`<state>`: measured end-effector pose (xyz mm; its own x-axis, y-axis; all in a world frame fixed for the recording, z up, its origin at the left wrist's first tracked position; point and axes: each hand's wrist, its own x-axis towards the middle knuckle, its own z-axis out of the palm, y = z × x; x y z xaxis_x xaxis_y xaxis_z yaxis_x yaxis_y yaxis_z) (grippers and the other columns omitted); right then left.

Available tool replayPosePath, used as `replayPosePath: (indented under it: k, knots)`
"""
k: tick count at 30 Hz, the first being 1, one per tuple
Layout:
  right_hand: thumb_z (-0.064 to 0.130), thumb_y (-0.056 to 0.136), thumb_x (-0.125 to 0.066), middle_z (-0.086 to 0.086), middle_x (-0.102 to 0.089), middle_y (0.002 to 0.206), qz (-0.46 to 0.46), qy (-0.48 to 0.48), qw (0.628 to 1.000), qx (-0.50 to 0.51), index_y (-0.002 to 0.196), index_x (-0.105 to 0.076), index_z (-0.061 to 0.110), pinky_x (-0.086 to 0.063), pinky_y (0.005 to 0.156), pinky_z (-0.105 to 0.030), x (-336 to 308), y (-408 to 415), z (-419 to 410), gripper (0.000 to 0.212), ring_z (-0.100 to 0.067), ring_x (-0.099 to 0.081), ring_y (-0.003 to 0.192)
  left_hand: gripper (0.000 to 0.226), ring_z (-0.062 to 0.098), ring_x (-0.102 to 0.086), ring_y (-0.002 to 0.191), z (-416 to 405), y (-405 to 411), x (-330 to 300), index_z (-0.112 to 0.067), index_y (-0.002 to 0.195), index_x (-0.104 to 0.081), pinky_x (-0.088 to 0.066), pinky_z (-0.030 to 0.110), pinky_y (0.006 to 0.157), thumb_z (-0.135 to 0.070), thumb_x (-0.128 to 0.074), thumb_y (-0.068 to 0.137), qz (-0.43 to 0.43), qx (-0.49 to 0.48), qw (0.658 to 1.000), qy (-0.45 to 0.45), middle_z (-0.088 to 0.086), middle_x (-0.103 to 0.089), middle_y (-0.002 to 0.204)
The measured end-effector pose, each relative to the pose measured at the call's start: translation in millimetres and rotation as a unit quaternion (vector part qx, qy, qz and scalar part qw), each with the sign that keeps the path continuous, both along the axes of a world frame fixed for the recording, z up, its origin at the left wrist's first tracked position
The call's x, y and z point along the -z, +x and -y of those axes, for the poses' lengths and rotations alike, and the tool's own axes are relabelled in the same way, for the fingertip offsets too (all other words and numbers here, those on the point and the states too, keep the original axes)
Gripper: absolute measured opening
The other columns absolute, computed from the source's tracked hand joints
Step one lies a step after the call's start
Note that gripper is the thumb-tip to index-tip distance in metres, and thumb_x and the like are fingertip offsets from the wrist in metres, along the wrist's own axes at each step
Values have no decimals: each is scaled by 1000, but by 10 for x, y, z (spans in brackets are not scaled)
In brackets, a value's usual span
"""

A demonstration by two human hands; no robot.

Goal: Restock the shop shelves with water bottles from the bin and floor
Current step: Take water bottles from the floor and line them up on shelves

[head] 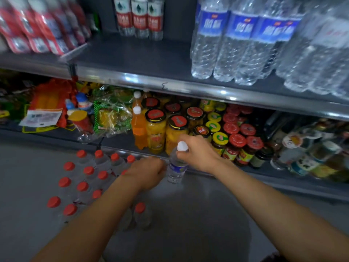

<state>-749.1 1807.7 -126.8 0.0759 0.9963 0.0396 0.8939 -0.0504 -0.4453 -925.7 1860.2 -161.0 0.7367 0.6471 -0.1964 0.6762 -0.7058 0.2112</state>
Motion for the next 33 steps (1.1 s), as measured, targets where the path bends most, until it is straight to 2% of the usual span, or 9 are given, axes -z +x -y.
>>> replayPosePath:
  k: [5,8,11,13,17,24,28,33]
  knots:
    - [30,73,-65,-4,-64,79,-3,63,997,36,80,-56,20,-50,64,-39,-633,270,261,16,-26,-58,77,20,30,-59,104,79,245,-590,-18,101,-62,-49,35,77,-29,-48,93,44,28,997,58,9,-64,111]
    - [32,73,-67,2,-61,75,-3,97,994,52,75,-56,23,-41,57,-29,-1012,456,393,14,-17,-57,73,18,28,-60,101,119,398,-925,-19,97,-63,-51,40,81,-29,-48,92,88,51,992,79,6,-64,108]
    - [31,75,-71,8,-57,67,5,139,987,75,75,-61,19,-37,52,-26,-1350,647,508,15,-11,-54,67,15,25,-59,103,151,575,-1225,-26,98,-62,-51,40,82,-31,-49,92,123,62,986,98,1,-63,110]
    - [32,76,-71,7,-57,66,15,155,984,92,78,-63,16,-38,53,-26,-1559,778,562,18,-13,-54,67,16,24,-58,106,150,708,-1409,-28,102,-62,-50,40,84,-32,-49,92,143,75,980,112,-1,-62,113]
    - [30,76,-70,-6,-64,71,39,187,976,108,76,-63,9,-44,56,-33,-1945,1016,651,22,-20,-58,68,17,24,-59,105,154,996,-1780,-26,102,-63,-50,39,84,-32,-52,92,187,101,967,137,-1,-65,110]
    - [22,76,-67,-3,-66,78,25,184,978,99,75,-64,13,-42,59,-25,-2593,1428,773,9,-12,-56,68,15,20,-59,92,152,1403,-2311,-23,99,-64,-50,36,75,-29,-53,93,228,125,952,162,-3,-64,99]
    - [19,77,-70,-4,-68,74,83,214,969,88,74,-68,12,-45,65,-27,-2893,1625,699,8,-13,-59,70,14,18,-60,89,152,1659,-2586,-21,99,-65,-52,38,77,-26,-53,93,238,142,945,171,-3,-65,96]
    - [21,80,-65,-8,-69,82,181,242,946,112,83,-66,11,-46,71,-34,-3136,1970,577,10,-23,-61,80,13,21,-59,91,81,1895,-2805,-24,97,-64,-52,42,81,-27,-52,93,235,143,942,191,-4,-65,96]
